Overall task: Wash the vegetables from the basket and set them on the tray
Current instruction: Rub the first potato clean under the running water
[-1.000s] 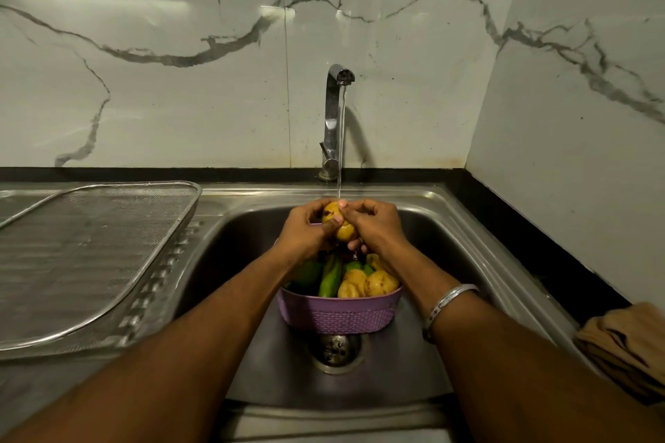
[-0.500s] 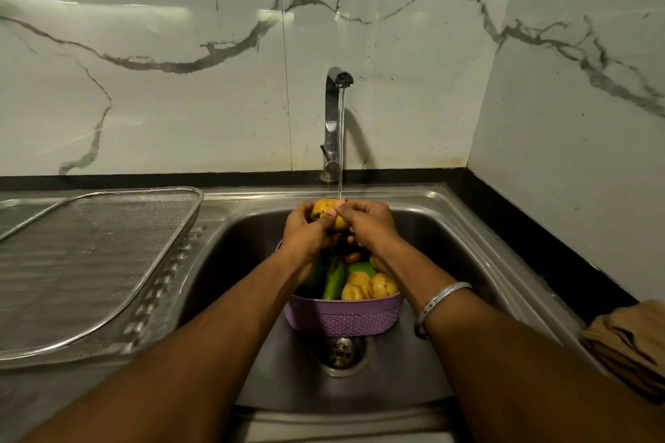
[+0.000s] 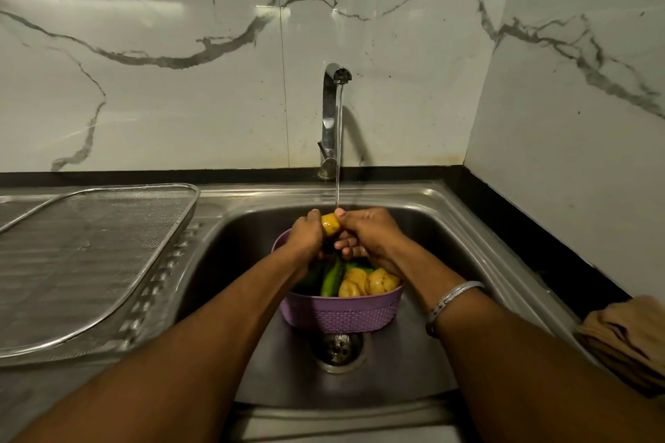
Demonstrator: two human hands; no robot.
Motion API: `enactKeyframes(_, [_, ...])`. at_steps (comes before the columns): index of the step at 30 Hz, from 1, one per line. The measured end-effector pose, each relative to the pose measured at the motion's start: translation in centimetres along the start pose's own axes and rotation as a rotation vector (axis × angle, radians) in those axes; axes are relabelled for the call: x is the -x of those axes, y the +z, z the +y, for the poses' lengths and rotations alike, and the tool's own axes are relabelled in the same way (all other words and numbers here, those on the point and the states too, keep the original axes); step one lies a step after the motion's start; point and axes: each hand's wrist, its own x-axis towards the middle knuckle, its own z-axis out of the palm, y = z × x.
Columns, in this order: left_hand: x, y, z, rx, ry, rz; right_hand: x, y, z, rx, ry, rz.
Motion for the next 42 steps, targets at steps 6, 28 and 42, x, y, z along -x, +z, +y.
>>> enactKeyframes(6, [0.4,0.3,-0.1,-0.021,0.049,-0.04,0.8,0.4,-0.6,0.037,0.033,0.118])
enactKeyframes(28, [2.0,2.6,-0.1,-0.537,0.734,0.057,0.4,0.6,-1.7,-0.044,0.073,0.316])
enactKeyframes(42, [-0.4,0.3,1.3,-0.112,0.237,0.101,0.9,2.4,-0.9,0.813,-0.607,0.409])
